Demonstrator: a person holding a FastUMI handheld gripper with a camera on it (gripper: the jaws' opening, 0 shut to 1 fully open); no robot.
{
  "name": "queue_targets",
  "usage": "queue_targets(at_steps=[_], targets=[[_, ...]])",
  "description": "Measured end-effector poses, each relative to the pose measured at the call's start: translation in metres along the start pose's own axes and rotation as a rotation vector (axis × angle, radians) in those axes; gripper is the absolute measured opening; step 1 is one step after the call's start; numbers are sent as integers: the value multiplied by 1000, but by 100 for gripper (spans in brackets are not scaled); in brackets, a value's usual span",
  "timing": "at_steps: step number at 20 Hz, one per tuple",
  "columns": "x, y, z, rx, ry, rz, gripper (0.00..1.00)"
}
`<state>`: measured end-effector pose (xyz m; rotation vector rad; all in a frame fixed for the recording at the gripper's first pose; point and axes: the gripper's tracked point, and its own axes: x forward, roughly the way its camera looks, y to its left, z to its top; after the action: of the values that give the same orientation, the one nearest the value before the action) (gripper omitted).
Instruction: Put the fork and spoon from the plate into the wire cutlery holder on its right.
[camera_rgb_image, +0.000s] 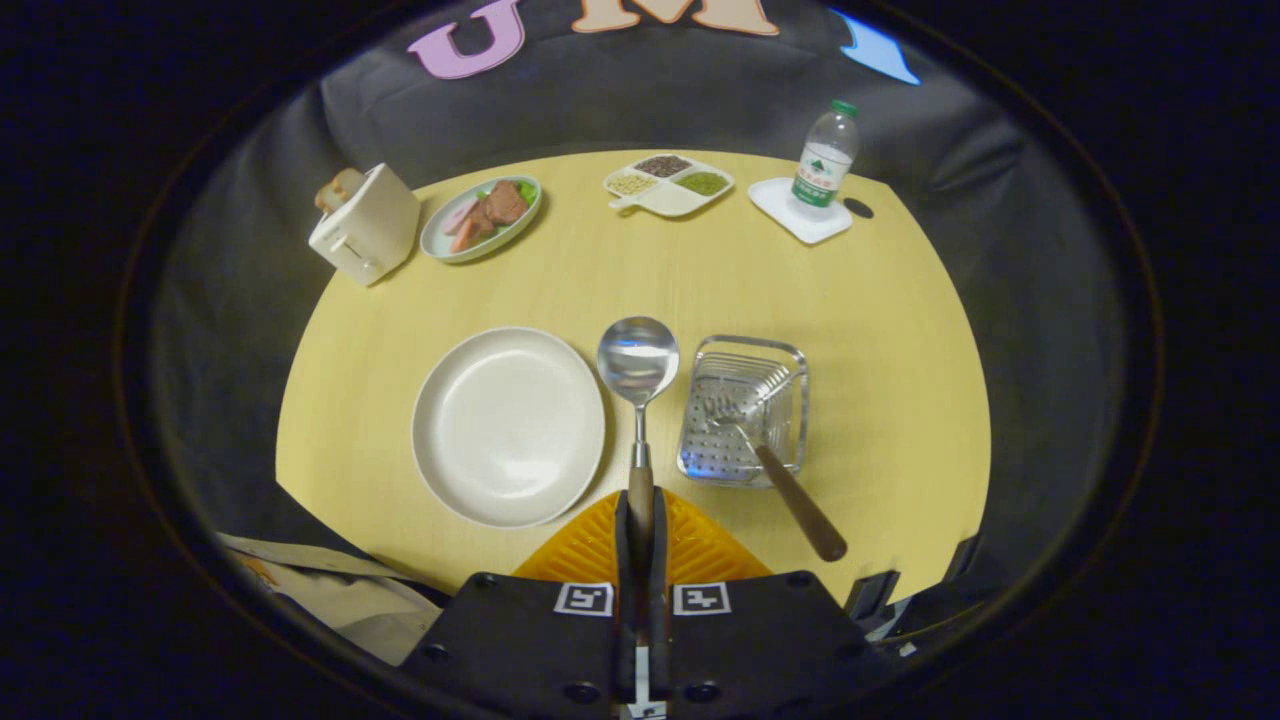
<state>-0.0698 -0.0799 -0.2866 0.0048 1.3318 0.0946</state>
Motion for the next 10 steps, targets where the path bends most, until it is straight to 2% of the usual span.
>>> queue_targets(at_steps=[10], targets=[[0,-38,-8,93,31,-36,8]])
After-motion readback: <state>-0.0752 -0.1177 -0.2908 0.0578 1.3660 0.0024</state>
